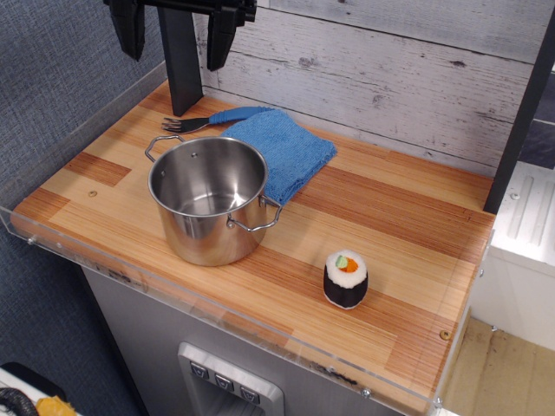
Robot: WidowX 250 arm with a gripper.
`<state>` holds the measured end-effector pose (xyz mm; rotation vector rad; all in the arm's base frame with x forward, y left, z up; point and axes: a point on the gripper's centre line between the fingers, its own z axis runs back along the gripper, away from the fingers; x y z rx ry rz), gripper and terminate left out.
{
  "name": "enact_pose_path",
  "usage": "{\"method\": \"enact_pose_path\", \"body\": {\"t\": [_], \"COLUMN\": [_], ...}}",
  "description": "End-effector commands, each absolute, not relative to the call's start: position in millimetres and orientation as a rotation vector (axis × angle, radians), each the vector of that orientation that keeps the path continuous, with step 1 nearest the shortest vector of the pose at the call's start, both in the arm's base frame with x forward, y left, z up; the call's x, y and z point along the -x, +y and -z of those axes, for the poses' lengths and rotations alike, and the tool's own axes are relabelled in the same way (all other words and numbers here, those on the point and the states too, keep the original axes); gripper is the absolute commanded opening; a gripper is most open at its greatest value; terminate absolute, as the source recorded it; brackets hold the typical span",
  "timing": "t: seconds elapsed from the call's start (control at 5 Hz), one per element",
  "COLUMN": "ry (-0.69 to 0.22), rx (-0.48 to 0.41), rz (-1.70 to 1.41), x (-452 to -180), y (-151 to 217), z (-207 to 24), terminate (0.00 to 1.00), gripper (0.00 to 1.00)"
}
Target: Move the pot to the right of the blue towel
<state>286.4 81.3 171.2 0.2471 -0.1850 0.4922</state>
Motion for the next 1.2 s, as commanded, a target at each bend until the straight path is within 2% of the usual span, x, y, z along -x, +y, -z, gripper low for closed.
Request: {"method": "enact_pose_path", "body": {"t": [0.0, 0.4, 0.6, 0.8, 1.0], "ry": [-0.185, -0.180, -0.172, -0.222, -0.258], "rx": [-0.247, -0.214, -0.089, -0.041, -0.008], "rz": [-0.492, -0.755, -0.856, -0.882, -0.829], "x": [-286, -276, -260, -241, -231], "y": [81, 102, 121, 139, 143], "z": [-171, -193, -196, -184, -149], "terminate": [0.00, 0.00, 0.00, 0.00, 0.00], "gripper": [1.00, 1.00, 1.00, 1.00, 1.00]}}
